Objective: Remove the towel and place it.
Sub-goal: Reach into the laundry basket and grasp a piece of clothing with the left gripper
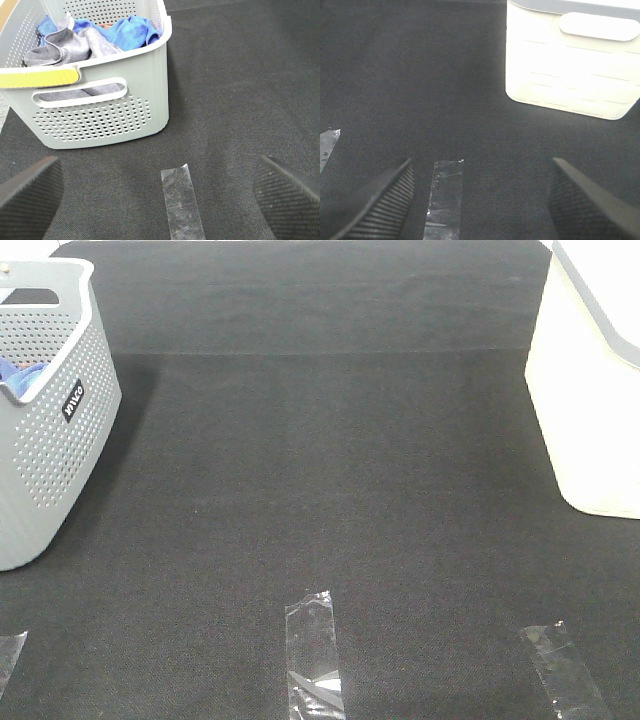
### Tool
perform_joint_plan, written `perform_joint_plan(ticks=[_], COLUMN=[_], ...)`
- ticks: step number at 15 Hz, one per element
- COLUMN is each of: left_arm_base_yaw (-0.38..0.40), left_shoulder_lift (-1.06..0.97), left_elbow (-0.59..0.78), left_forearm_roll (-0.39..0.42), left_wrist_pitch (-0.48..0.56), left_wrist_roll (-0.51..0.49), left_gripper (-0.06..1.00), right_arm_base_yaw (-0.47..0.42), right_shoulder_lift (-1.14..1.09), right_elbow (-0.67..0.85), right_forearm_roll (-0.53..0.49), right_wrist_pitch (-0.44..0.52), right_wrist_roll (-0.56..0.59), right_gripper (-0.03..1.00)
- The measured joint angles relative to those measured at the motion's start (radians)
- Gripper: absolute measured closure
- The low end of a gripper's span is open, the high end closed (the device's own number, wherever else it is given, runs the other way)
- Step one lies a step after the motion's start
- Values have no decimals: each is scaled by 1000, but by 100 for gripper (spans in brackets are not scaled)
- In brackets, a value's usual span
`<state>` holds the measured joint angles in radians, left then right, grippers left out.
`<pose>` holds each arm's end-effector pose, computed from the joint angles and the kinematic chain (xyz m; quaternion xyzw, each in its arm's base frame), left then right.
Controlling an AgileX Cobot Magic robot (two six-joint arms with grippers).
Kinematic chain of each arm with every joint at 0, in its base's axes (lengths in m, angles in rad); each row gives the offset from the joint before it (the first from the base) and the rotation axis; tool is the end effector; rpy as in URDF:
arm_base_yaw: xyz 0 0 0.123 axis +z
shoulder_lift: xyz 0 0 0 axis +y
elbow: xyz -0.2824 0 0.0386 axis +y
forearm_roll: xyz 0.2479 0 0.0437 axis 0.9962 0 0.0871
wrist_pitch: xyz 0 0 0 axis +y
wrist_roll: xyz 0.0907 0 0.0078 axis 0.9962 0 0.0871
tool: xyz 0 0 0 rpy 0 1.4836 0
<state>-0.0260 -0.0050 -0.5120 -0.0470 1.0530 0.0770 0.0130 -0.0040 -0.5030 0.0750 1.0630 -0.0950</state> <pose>-0.0069 -0.0035 0.2812 0.0446 0.8453 -0.0099 0.5323 -0.0061 0.0059 0.2780 -0.0476 0.8501 0.0160 0.5243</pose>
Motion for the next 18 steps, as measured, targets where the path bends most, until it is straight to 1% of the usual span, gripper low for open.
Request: perform_joint_plan(ticks=[18], left_arm_base_yaw=[0], left_shoulder_lift=[0], left_elbow=[0], left_forearm_roll=[0], left_wrist_pitch=[0], left_wrist_roll=[0], left_gripper=[-4], right_arm_base_yaw=[0], right_shoulder_lift=[0], right_elbow=[0], right_forearm_roll=[0], right_wrist_pitch=[0], right_wrist_roll=[0], right_gripper=[27])
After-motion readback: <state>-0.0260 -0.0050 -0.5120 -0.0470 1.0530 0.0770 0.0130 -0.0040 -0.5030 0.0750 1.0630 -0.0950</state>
